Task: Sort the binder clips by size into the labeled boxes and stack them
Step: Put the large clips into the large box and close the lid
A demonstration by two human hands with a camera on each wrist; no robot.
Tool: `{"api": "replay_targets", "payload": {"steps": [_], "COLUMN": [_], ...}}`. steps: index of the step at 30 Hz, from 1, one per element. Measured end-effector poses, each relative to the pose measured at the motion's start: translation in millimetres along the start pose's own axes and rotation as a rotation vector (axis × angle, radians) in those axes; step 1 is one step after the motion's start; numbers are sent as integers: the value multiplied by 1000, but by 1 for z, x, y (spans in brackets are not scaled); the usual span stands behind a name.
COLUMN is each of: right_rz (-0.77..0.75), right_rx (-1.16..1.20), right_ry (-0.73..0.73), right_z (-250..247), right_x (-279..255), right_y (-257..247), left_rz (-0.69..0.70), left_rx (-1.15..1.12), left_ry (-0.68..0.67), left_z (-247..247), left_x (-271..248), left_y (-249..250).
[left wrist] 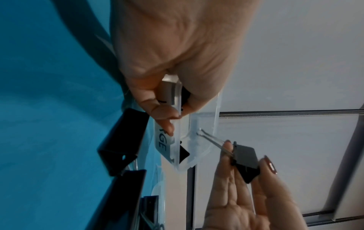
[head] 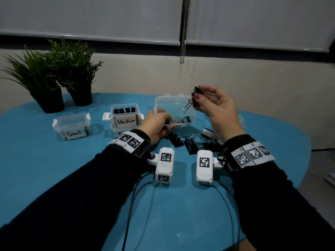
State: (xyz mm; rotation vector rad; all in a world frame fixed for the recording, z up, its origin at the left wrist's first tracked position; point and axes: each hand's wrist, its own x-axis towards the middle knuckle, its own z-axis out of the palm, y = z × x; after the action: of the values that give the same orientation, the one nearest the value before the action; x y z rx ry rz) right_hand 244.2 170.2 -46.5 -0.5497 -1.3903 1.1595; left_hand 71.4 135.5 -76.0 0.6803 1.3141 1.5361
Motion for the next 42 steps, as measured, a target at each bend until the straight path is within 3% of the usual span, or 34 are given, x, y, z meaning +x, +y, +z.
{"api": "replay_targets", "payload": {"steps": [3,7,19,27,31,36,42], "right_rz": [16,-8,-287,-130,-173,-149,-27], "right_rx": [-65,-193,-668,-659,-728,-875,-921], "right_ry": [-67,-49,-12,-216,-167,-310,-451], "right_z": [6,7,17,22,19,21,26], "right_x": [-1,0,-1,0,3,-2,-4], "right_y": [5,7,9,19,20,14,8], "left_rz": [-15,-44,46,52,33,61,96], "left_rx": [-4,-40,103,96,69,88,-25], "left_ry": [-30,-59,-185,-280,-283,-309,-206], "left_z": [3,6,13,15,14,14,9], "left_x": [-1,-5,-29,-29,-26,-24,-15], "left_y": [1,4,11,9,8,6,4]}}
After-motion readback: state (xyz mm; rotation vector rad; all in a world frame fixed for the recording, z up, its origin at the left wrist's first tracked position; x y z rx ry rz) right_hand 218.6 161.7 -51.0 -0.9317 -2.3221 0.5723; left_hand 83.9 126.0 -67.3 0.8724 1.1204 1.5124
